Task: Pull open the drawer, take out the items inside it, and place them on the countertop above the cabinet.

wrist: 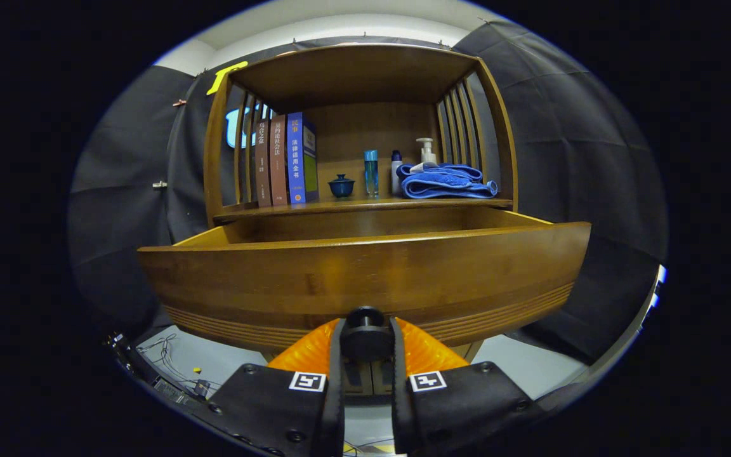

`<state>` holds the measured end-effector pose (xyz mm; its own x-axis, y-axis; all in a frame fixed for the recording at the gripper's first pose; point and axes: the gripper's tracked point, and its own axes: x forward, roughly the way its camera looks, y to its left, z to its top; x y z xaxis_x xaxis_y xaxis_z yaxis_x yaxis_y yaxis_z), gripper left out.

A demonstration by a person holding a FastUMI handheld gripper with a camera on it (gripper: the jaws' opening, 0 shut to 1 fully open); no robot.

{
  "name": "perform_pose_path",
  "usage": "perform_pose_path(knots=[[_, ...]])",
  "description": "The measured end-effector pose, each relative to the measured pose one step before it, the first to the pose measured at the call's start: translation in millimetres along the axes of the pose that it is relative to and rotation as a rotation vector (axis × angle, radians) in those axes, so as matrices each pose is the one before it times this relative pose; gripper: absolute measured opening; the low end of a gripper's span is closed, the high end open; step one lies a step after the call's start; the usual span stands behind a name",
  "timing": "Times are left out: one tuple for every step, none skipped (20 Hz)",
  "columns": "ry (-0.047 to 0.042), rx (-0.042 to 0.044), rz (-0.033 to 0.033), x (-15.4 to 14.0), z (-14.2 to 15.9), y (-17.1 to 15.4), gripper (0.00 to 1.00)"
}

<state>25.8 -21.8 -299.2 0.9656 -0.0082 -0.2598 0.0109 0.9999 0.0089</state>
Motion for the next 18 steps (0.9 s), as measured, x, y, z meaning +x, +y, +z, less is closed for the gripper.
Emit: perform_pose_path(knots=[[-0.00006, -0.00072, 0.00035, -2.18, 1.03, 0.09, 0.34], [0.00128, 0.00303, 0.00102, -2.80, -2.48, -1.56, 0.33], [-0.00284, -0.00148, 0.00384, -0.81, -0.13, 0.14, 0.34], [0.00196, -0.00223, 0.00229, -1.97, -1.02, -0.11, 0.33], [-0.00128, -0.00594, 0.00147, 0.58, 0.37, 0.53, 0.33], [0.00253, -0.00724, -0.00118, -0.15, -1.03, -0.16, 0.33], [-0.00198, -0.00033, -0.00542, 0.15, 0.57, -0.83, 0.33], [0.00092, 0.00282, -0.00263, 0.05, -0.91, 0.24, 0.34], [0.00070, -0.00064, 0.00185, 0.15, 1.30, 0.70, 0.34], [0.00040, -0.00225, 0.01144, -1.74, -0.79, 2.06, 0.41], [-0.01979, -0.00129, 0.01272, -2.00, 4.17, 1.39, 0.52], [-0.02039, -0.00371, 0.00882, -2.63, 5.64, 0.04, 0.64], [-0.02289, -0.00600, 0.00208, -3.45, 6.60, -2.39, 0.76], [-0.01746, -0.00988, -0.00393, -5.25, 6.91, -4.46, 0.87], [-0.01316, -0.00861, -0.00498, -3.96, 6.90, -3.15, 0.99], [-0.00361, -0.00510, -0.00739, -3.96, 5.01, -4.99, 0.98], [-0.00427, 0.00895, 0.00583, -4.86, 11.02, -1.38, 0.99], [-0.00689, 0.01688, 0.01152, -4.61, 13.65, 2.11, 0.99]])
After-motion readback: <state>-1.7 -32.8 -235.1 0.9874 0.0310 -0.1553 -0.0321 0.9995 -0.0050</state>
